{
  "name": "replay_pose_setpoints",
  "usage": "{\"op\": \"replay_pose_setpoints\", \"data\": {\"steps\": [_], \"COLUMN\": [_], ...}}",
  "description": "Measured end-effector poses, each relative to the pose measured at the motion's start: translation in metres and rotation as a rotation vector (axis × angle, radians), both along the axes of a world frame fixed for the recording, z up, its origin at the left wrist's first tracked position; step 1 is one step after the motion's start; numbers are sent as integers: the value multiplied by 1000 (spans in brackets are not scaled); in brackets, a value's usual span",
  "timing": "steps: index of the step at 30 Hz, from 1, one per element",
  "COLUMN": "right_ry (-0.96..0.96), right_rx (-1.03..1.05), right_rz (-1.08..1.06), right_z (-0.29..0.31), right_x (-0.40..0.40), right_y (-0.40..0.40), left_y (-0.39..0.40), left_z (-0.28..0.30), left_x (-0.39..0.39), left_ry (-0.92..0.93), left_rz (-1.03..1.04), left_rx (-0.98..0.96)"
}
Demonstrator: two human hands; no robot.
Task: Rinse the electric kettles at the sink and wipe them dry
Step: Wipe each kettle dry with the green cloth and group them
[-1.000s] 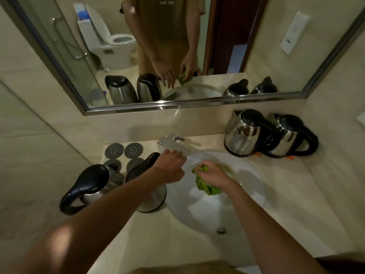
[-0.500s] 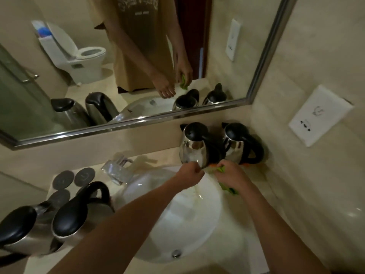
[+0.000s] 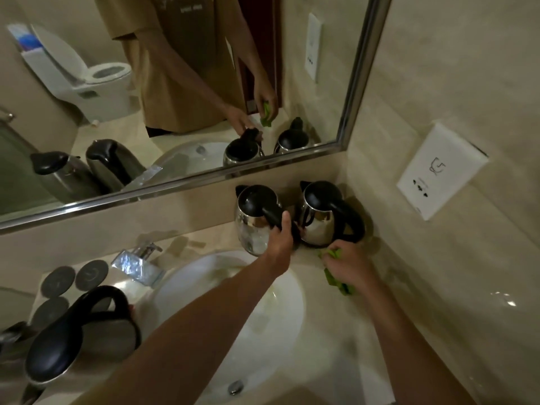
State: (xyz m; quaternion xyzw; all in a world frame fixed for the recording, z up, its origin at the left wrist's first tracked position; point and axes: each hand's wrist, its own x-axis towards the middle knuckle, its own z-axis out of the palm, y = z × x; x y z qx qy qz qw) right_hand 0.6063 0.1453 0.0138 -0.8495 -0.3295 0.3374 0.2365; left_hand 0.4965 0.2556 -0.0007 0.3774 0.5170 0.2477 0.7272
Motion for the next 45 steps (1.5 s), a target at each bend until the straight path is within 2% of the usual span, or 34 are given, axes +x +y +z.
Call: {"op": "replay_pose_setpoints", "data": {"steps": [4, 9, 12, 19, 26, 29, 34, 39, 45], "right_ry": [40, 67, 80, 61, 19, 30, 59, 133, 215], "right_rx": [3, 11, 3, -7, -61, -50, -58, -31, -45], "right_rz": [9, 86, 114, 165, 214, 243, 278, 277, 267], "right_z": [-5, -6, -5, -3, -5, -4, 0, 1, -3], "right_x": [-5, -21, -28, -41, -65, -85, -134, -206, -286], "right_y": [6, 16, 18, 15, 19, 20, 9, -19, -49], "left_y": [-13, -2, 2, 19, -1, -24, -65, -103, -146], "left_z": [-3, -11, -15, -12, -5, 1, 15, 18, 11], "left_x": [-39, -78, -97, -143, -195, -225, -282, -348, -429], "left_ry": [114, 217, 213, 265, 266, 245, 213, 224, 209], "left_rz": [84, 383, 493, 366, 359, 334, 305, 325, 303], "left_rx": [114, 12, 72, 288, 254, 315, 397, 315, 329]}}
